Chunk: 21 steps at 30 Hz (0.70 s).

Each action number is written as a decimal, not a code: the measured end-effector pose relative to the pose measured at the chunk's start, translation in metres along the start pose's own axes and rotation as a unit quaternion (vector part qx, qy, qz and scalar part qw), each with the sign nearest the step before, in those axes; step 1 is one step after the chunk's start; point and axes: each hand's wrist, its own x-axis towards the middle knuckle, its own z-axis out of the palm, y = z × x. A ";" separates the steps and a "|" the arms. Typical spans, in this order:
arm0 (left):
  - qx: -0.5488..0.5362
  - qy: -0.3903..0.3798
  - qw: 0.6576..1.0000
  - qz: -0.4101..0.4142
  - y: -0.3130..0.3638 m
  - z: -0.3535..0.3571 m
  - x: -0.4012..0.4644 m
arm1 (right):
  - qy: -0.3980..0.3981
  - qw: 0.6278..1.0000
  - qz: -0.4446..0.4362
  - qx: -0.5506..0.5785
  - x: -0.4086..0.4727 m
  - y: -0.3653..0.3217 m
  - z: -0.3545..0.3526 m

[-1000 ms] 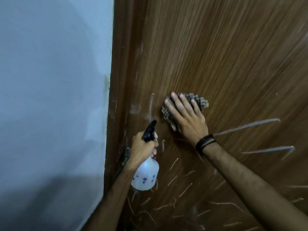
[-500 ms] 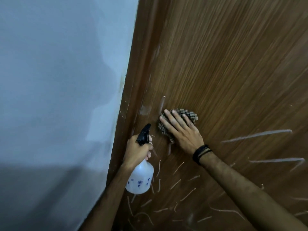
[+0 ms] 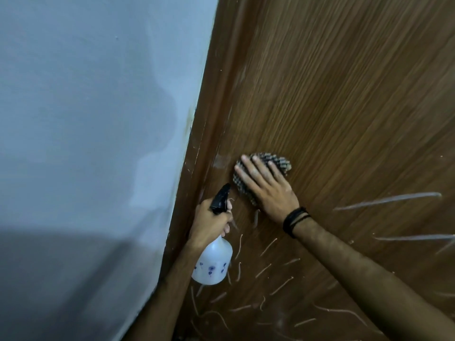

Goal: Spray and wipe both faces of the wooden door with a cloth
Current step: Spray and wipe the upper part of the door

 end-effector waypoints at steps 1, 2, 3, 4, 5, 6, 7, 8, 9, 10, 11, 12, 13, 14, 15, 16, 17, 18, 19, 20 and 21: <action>0.000 0.002 1.000 -0.005 -0.001 -0.002 0.000 | -0.012 1.000 -0.022 0.003 -0.003 -0.003 0.001; 0.000 0.004 1.000 -0.007 -0.002 -0.004 0.000 | -0.019 0.999 -0.032 0.006 -0.001 -0.002 -0.001; 0.001 0.007 1.000 -0.008 -0.001 -0.006 0.001 | -0.020 0.999 -0.031 0.004 0.008 0.002 -0.003; 0.002 0.009 1.000 -0.006 -0.001 -0.007 0.001 | -0.013 1.000 -0.020 -0.004 0.020 0.008 -0.006; 0.002 0.010 1.000 -0.004 0.000 -0.008 0.002 | 0.003 1.000 0.003 -0.010 0.035 0.013 -0.010; 0.002 0.013 1.000 -0.002 0.001 -0.008 0.002 | 0.026 0.999 0.035 -0.008 0.050 0.017 -0.013; 0.002 0.017 1.000 -0.001 0.002 -0.008 0.002 | 0.051 0.996 0.067 -0.004 0.062 0.020 -0.016; 0.002 0.022 1.000 -0.001 0.003 -0.008 0.002 | 0.073 0.993 0.090 -0.001 0.071 0.019 -0.017; 0.002 0.026 1.000 -0.001 0.003 -0.009 0.003 | 0.087 0.991 0.100 0.000 0.076 0.016 -0.016; 0.001 0.029 1.000 -0.002 0.003 -0.009 0.003 | 0.090 0.991 0.100 0.001 0.077 0.012 -0.013; -0.002 0.032 0.999 -0.004 0.003 -0.010 0.004 | 0.085 0.993 0.086 -0.002 0.074 0.006 -0.007; -0.005 0.034 0.999 -0.006 0.002 -0.011 0.004 | 0.073 0.996 0.056 -0.011 0.068 -0.002 -0.001; -0.008 0.035 0.999 -0.010 0.001 -0.013 0.004 | 0.053 0.998 0.014 -0.022 0.059 -0.011 0.006; -0.009 0.035 0.999 -0.015 0.000 -0.013 0.003 | 0.026 0.999 -0.031 -0.029 0.048 -0.021 0.012; -0.009 0.033 0.999 -0.020 -0.003 -0.015 0.002 | 0.002 0.997 -0.071 -0.031 0.037 -0.030 0.018; -0.008 0.031 0.999 -0.024 -0.005 -0.016 0.001 | -0.014 0.995 -0.096 -0.025 0.028 -0.038 0.022; -0.006 0.031 0.999 -0.027 -0.007 -0.018 -0.002 | -0.025 0.994 -0.104 -0.017 0.023 -0.042 0.024; -0.005 0.033 0.999 -0.027 -0.009 -0.020 -0.003 | -0.031 0.994 -0.101 -0.015 0.023 -0.042 0.024; -0.006 0.037 0.999 -0.027 -0.010 -0.022 -0.004 | -0.031 0.995 -0.089 -0.024 0.028 -0.038 0.021; -0.010 0.042 0.999 -0.025 -0.010 -0.024 -0.004 | -0.023 0.997 -0.067 -0.037 0.036 -0.031 0.016; -0.012 0.045 0.999 -0.026 -0.011 -0.026 -0.003 | -0.004 0.999 -0.029 -0.037 0.047 -0.022 0.011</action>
